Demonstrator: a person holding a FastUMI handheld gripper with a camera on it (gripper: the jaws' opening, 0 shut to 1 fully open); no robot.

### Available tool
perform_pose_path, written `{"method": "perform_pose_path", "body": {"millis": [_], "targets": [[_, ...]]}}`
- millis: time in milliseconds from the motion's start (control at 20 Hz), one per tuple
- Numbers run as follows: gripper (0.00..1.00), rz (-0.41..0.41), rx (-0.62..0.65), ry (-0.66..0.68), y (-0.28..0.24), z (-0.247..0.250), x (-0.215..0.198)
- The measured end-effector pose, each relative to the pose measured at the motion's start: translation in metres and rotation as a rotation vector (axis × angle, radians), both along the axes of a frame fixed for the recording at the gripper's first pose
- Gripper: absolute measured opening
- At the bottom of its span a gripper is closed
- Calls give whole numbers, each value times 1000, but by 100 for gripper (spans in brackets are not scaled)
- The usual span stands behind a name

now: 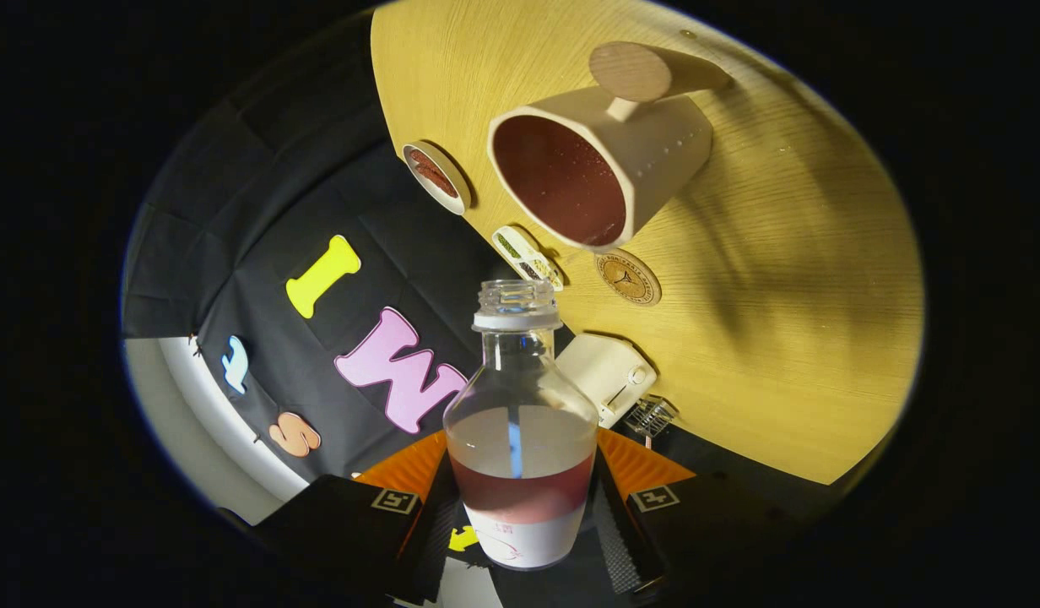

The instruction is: Take the bottle from table, then pour the juice into the cup, finally place the bottle on the coaster

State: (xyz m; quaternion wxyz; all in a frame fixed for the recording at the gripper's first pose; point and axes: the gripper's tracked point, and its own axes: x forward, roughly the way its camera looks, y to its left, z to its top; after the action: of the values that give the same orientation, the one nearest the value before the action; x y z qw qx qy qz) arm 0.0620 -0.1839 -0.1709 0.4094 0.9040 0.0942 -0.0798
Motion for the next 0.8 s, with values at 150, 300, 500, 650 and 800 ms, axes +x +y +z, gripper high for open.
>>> {"method": "perform_pose_path", "body": {"millis": [150, 300, 500, 650, 800], "targets": [[76, -1, -4, 4, -2, -1, 0], [76, 0, -9, 6, -1, -2, 0], [76, 13, -41, 13, 1, -4, 0], [76, 74, -143, 27, 12, -11, -3], [76, 157, -313, 39, 27, -21, -7]]}}
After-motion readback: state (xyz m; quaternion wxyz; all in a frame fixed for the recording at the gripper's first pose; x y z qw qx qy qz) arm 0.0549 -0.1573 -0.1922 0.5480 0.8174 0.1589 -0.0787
